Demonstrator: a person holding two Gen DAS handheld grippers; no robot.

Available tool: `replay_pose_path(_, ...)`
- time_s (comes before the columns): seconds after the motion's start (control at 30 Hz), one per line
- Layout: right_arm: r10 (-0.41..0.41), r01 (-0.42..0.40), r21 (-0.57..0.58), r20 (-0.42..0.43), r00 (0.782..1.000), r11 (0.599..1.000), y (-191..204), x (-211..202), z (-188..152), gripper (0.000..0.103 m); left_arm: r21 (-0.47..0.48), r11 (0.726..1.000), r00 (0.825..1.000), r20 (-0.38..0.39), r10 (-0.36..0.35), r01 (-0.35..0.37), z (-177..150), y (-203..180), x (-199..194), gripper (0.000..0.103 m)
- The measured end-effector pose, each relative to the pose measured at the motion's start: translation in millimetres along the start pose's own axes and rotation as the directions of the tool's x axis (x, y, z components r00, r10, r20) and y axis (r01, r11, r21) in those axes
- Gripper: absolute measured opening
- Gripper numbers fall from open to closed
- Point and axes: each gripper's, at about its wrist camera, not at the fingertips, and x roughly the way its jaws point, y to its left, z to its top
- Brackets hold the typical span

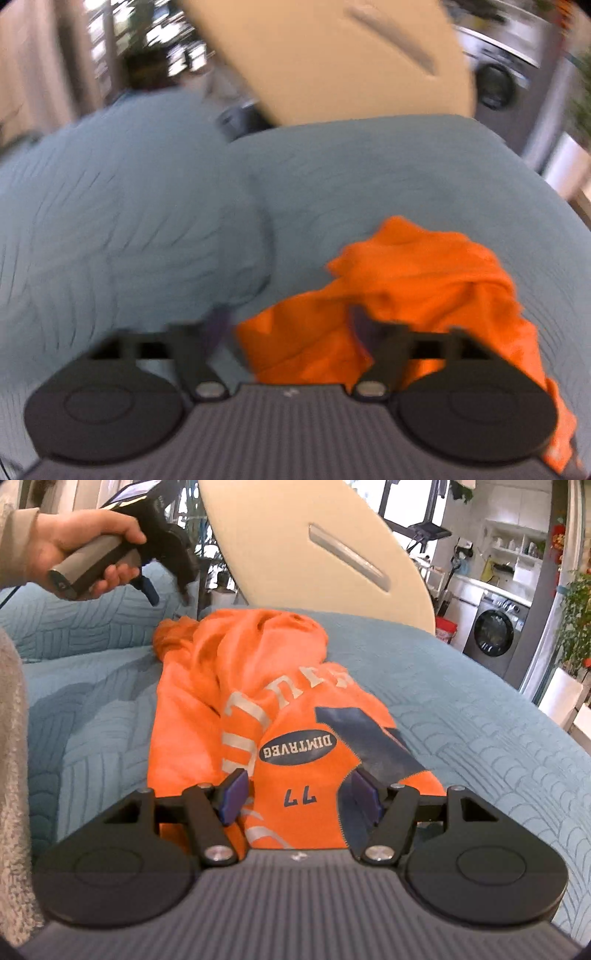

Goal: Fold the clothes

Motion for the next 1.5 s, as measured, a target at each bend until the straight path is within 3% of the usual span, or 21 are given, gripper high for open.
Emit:
replay_pose_path(0.13,-0.008,0.008,-0.018,0.001,1.000,1.000,6,8,0,0.065,0.308,0.951,1.000,-0.011,-0.013,0.016,12,-70,10,0.094)
replay_pose_path(0.2,-0.010,0.010,-0.024,0.002,1.000,1.000,8,10,0,0.065,0.553,0.828,0.996,0.039,0.085,-0.092,15,-122,29,0.094)
replay_pose_path(0.23,-0.008,0.008,-0.026,0.002,1.000,1.000,8,11,0,0.065,0.604,0.788,0.993,0.056,0.107,-0.119,10,-132,32,0.094)
replay_pose_path(0.3,0.002,-0.002,-0.015,-0.001,1.000,1.000,5,12,0,0.065,0.786,0.584,0.976,0.114,0.183,-0.202,-4,-166,58,0.095)
replay_pose_path(0.37,0.009,-0.009,-0.001,-0.004,1.000,1.000,4,15,0,0.065,0.857,0.448,0.960,0.172,0.220,-0.256,-15,-182,75,0.096)
replay_pose_path(0.4,0.013,-0.013,0.004,-0.006,1.000,1.000,3,16,1,0.065,0.869,0.418,0.957,0.184,0.226,-0.266,-18,-186,81,0.096)
replay_pose_path(0.43,0.016,-0.016,0.003,-0.007,1.000,1.000,3,18,2,0.065,0.868,0.422,0.957,0.178,0.229,-0.262,-15,-190,87,0.093)
replay_pose_path(0.5,0.016,-0.016,-0.002,-0.008,1.000,1.000,3,19,3,0.065,0.809,0.548,0.968,0.100,0.230,-0.214,2,-187,95,0.070)
replay_pose_path(0.57,0.018,-0.018,-0.008,-0.008,1.000,1.000,3,20,3,0.065,0.701,0.673,0.966,0.091,0.243,-0.236,17,-173,91,0.064)
replay_pose_path(0.6,0.020,-0.020,-0.010,-0.009,1.000,1.000,3,20,4,0.065,0.648,0.714,0.961,0.115,0.251,-0.264,21,-163,88,0.059)
replay_pose_path(0.73,0.016,-0.016,-0.009,-0.012,1.000,1.000,4,20,5,0.065,0.493,0.816,0.952,0.192,0.236,-0.302,28,-122,55,0.048)
replay_pose_path(0.8,0.012,-0.012,-0.011,-0.012,1.000,1.000,5,20,6,0.065,0.308,0.926,0.969,0.187,0.164,-0.216,30,-79,14,0.046)
replay_pose_path(0.87,0.009,-0.009,-0.014,-0.010,1.000,1.000,6,19,6,0.065,0.134,0.983,0.974,0.207,0.096,-0.125,31,-43,-26,0.043)
replay_pose_path(0.93,0.007,-0.007,-0.010,-0.010,1.000,1.000,7,21,6,0.065,0.023,0.995,0.961,0.264,0.086,-0.096,29,-15,-61,0.043)
replay_pose_path(1.0,0.005,-0.005,-0.005,-0.009,1.000,1.000,7,22,5,0.065,-0.030,0.997,0.955,0.287,0.073,-0.068,29,6,-76,0.065)
replay_pose_path(1.07,0.003,-0.003,-0.007,-0.011,1.000,1.000,7,25,5,0.065,0.036,0.994,0.973,0.212,0.091,-0.101,33,4,-52,0.078)
replay_pose_path(1.17,0.003,-0.003,-0.018,-0.011,1.000,1.000,9,28,6,0.065,0.150,0.977,0.987,0.067,0.143,-0.152,34,-6,-3,0.064)
replay_pose_path(1.2,0.002,-0.003,-0.019,-0.009,1.000,1.000,9,28,6,0.065,0.180,0.972,0.988,0.026,0.151,-0.153,30,-11,5,0.069)
replay_pose_path(1.3,-0.022,0.023,-0.026,0.030,0.999,0.999,10,20,8,0.066,0.299,0.951,0.997,0.030,0.076,-0.081,5,-26,-10,0.085)
replay_pose_path(1.43,0.047,-0.032,-0.118,0.125,0.991,0.992,26,0,13,0.066,0.380,0.923,0.999,0.026,0.045,-0.051,-22,-35,-19,0.085)
replay_pose_path(1.5,0.082,-0.061,-0.161,0.125,0.989,0.985,35,-1,14,0.066,0.368,0.929,0.999,-0.022,-0.024,0.031,-42,-39,-25,0.085)
